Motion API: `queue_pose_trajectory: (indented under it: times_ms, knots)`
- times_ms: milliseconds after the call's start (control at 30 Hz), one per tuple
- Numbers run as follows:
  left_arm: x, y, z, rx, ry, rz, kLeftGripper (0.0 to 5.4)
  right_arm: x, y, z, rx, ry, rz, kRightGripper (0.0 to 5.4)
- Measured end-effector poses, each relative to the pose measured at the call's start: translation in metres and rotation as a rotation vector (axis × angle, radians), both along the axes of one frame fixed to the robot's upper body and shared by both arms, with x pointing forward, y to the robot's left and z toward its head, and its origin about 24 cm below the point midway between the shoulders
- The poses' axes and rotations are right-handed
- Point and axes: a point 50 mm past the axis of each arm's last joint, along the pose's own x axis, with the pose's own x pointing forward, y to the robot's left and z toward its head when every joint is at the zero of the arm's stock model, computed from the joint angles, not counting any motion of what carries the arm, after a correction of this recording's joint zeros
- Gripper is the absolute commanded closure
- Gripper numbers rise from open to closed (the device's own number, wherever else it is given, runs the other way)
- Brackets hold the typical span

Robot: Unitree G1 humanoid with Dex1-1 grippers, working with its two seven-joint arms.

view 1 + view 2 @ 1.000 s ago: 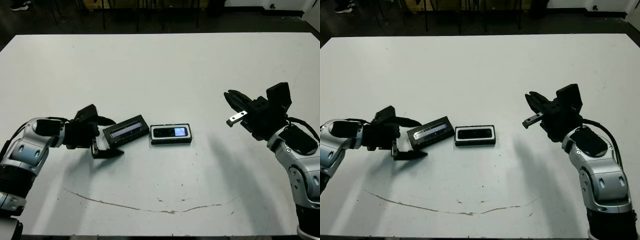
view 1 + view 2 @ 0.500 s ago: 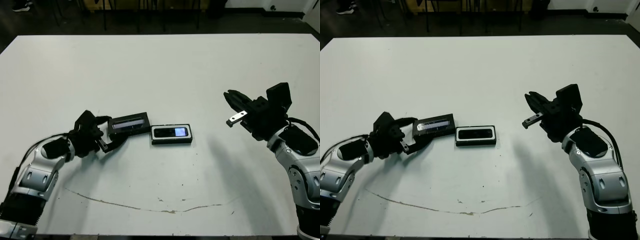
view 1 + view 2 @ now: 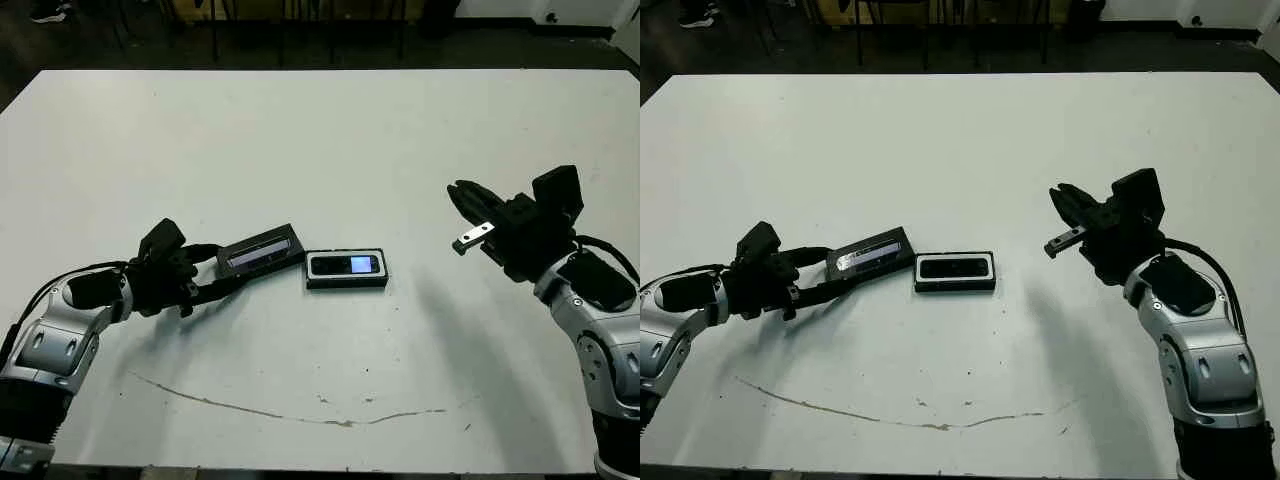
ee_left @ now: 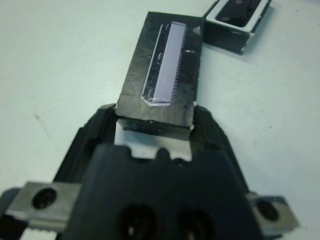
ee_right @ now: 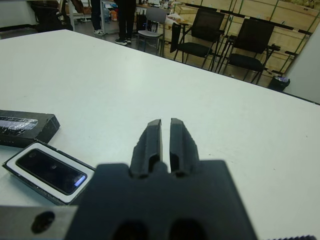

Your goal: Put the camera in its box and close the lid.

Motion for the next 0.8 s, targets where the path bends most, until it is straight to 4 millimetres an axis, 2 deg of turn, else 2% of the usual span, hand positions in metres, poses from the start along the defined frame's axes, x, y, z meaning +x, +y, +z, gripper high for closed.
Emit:
queue_pose_trajectory:
  times_ms: [267,500,667,800]
  knots:
    - [-0.005,0.006,0.011,0.008,0.045,-0.085,2.87,-0.001,0.001,0.001,-0.001,0.002,0.000,5.40]
    - [-0.010,0.007,0.043,0.009,0.043,-0.187,2.88,-0.001,0.001,0.000,-0.003,0.007,-0.001,5.40]
    - [-0.006,0.006,0.071,-0.102,-0.120,-0.080,2.88,-0.001,0.001,0.000,-0.003,0.007,-0.007,5.40]
    - [0.000,0.005,0.076,-0.191,-0.229,0.047,2.88,-0.001,0.001,-0.001,-0.003,0.008,-0.009,5.40]
